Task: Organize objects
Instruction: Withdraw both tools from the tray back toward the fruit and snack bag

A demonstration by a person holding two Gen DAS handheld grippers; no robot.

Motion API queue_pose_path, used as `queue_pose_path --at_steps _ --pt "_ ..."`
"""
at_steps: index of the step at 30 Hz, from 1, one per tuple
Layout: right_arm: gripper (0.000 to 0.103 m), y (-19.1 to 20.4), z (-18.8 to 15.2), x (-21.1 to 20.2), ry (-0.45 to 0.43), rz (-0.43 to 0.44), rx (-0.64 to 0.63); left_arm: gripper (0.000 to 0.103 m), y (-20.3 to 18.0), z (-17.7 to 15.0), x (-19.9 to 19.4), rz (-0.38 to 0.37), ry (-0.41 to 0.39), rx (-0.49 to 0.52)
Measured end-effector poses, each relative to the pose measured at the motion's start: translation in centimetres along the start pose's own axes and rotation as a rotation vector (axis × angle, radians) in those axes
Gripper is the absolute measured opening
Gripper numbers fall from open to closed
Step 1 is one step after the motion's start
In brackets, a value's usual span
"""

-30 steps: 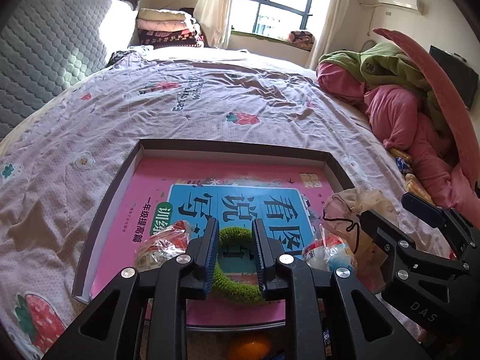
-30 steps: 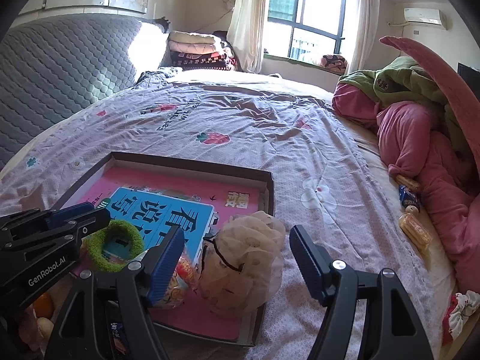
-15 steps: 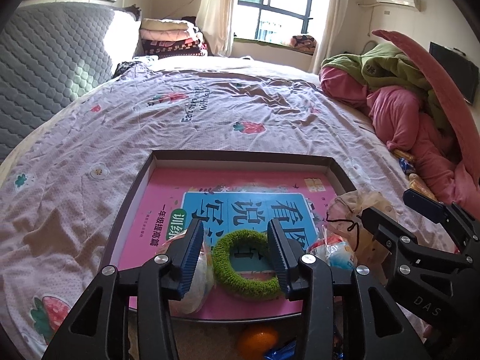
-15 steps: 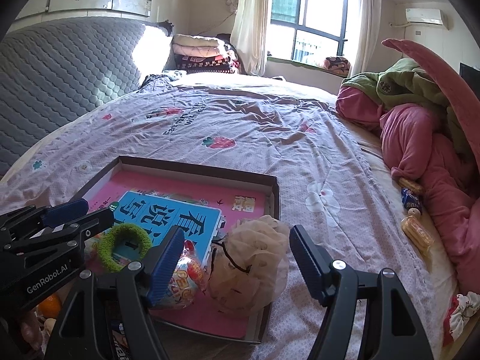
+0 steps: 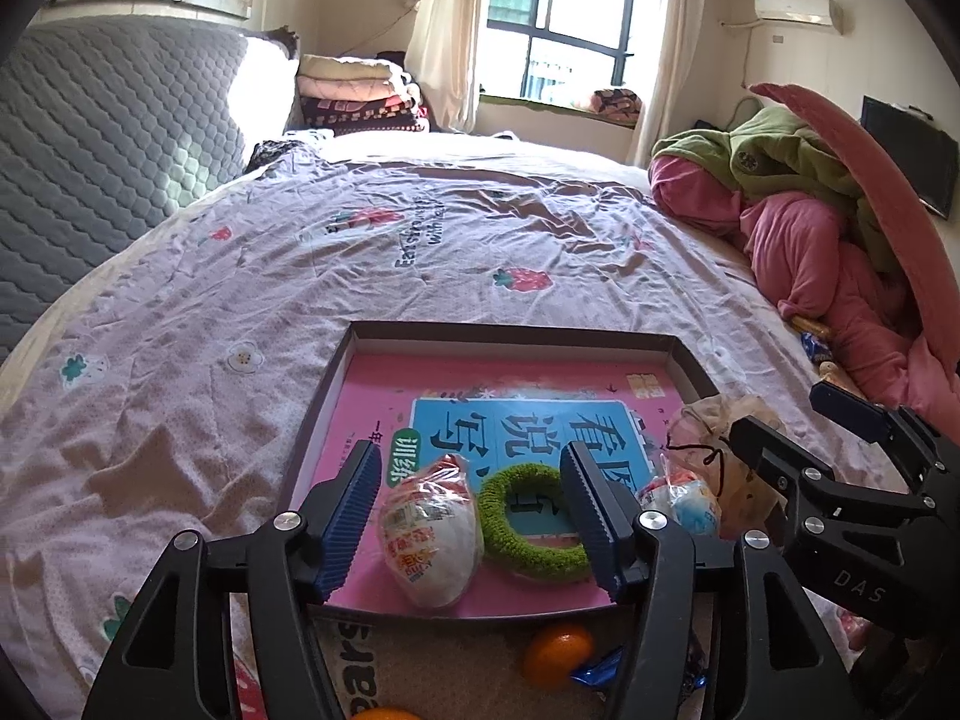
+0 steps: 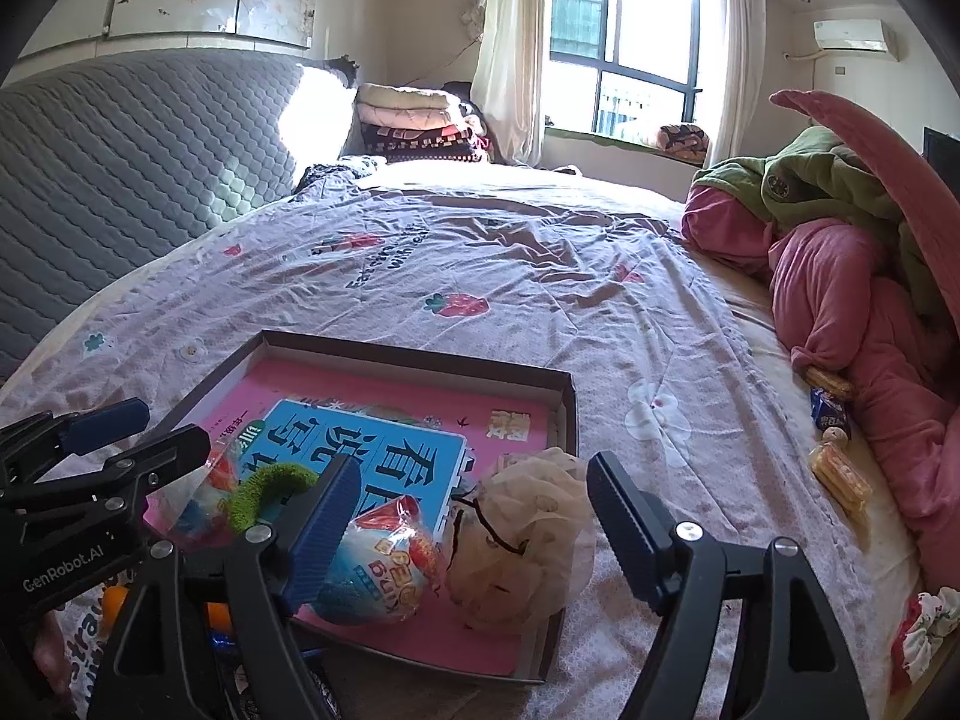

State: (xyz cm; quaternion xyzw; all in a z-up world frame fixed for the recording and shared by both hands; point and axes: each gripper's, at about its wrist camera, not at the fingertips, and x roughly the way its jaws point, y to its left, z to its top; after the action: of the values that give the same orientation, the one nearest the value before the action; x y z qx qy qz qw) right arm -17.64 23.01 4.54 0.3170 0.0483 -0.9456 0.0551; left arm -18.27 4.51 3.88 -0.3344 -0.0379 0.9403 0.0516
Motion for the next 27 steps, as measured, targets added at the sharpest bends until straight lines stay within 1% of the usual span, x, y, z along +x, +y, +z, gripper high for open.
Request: queue_pose_path --at_steps 2,6,13,22,27 --pt "0.082 0.0 0.1 -0.1 -0.006 0.004 0.003 0.070 0.7 0.2 -0.3 0.003 -0.006 -0.011" --pt "0.084 0.2 0.2 -0.4 -0.010 0.009 0.001 0.074 1.6 0.3 -1.0 0.009 -0.012 -0.025" --pt "0.087 0.4 0.5 -0.9 -0.027 0.010 0.006 0.076 1.9 0.4 -2.1 0.011 -0.024 -0.014" --pt "0.088 1.1 0.7 -1.5 -0.039 0.013 -0.010 0.076 1.6 0.0 -3.6 0.041 -0.052 0.022" --pt "0.088 1.6 0.9 -2.4 -0.065 0.022 -0.019 0.076 2.1 -0.3 -4.1 0.048 -0.053 0.015"
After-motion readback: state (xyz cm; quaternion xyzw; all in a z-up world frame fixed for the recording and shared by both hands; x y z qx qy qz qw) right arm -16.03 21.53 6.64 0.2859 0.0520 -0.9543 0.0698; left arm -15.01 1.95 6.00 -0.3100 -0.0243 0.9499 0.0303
